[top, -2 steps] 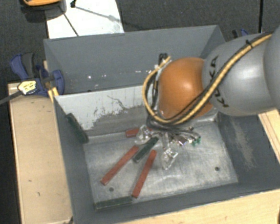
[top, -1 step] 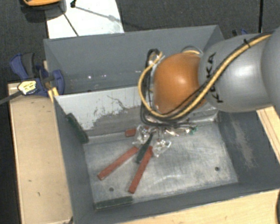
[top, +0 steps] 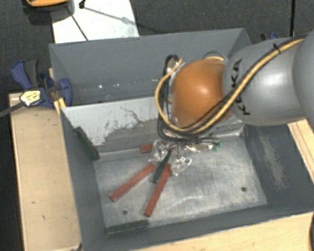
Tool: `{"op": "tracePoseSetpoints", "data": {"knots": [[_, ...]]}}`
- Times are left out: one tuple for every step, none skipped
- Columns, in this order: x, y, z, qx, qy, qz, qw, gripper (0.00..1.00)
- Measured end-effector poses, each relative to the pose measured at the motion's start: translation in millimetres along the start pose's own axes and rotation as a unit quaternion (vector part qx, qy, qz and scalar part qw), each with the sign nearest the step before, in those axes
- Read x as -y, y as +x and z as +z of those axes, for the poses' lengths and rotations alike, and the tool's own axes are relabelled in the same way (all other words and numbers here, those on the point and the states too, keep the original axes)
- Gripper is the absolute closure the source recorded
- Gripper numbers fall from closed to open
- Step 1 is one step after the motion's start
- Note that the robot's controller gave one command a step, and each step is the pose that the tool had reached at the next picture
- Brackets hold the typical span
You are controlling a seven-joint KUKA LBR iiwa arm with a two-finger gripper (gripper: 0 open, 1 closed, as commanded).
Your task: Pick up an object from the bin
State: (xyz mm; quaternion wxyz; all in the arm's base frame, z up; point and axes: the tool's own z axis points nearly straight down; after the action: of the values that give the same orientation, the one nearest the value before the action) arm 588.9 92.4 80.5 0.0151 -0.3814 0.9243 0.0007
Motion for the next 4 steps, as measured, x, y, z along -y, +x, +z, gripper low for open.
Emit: {"op": "tracePoseSetpoints", "data": {"knots": [[0.0, -0.6, -1.7, -0.0019, -0.001, 0.000, 1.0000, 1.00], [-0.3, -1.0, -8.4, -0.0049, -0.002, 0.001, 1.0000, 1.00], [-0.2, -0.3, -21.6, -0.0094, -0.003, 0.001, 0.9999, 1.00], [0.2, -0.2, -31.5, -0.0113, -0.004, 0.002, 0.9999, 1.00]]}}
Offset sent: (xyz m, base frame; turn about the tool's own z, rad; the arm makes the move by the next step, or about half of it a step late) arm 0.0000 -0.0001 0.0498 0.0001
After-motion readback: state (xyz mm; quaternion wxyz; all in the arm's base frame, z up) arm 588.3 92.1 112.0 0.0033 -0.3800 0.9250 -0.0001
